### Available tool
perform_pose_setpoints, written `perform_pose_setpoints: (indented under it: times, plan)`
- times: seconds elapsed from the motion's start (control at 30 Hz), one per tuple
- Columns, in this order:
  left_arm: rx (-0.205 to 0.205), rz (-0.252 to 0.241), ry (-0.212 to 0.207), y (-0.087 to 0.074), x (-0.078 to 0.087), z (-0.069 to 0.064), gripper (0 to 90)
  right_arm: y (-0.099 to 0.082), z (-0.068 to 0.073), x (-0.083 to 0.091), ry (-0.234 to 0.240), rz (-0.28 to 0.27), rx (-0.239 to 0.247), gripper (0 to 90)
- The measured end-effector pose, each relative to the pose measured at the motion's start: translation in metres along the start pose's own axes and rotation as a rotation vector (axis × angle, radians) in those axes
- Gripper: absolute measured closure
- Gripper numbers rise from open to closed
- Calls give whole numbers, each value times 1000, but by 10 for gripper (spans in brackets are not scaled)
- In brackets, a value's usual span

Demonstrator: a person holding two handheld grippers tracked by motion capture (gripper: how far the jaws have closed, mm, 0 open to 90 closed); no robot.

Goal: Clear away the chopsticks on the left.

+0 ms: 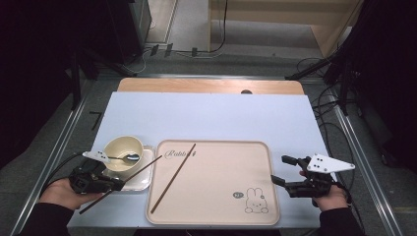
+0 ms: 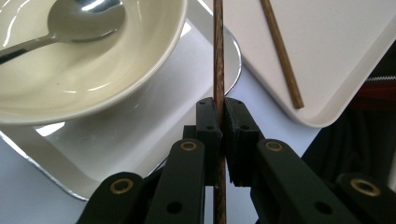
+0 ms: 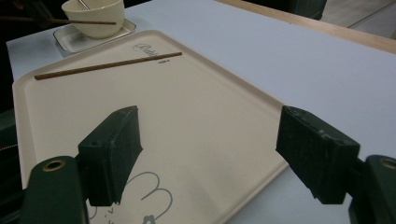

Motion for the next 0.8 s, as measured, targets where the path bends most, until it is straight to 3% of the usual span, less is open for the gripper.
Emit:
perform_pose_setpoints:
  times: [0.17, 0.57, 0.8]
  plan:
    - [-2, 6, 10, 7, -2, -8, 862, 0, 0, 0, 0, 0, 0, 224]
    - [98, -15, 2, 24, -7, -19, 864, 0, 0, 0, 0, 0, 1, 224]
    - [116, -31, 10, 34, -10, -25, 864, 0, 0, 0, 0, -2, 1, 224]
Point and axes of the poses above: each handheld gripper's, and its own axes: x roughly backward along the jaws, y roughly out of its top, z roughly to its left, the point moved 3 cm from there along -x, roughly forward along the jaws
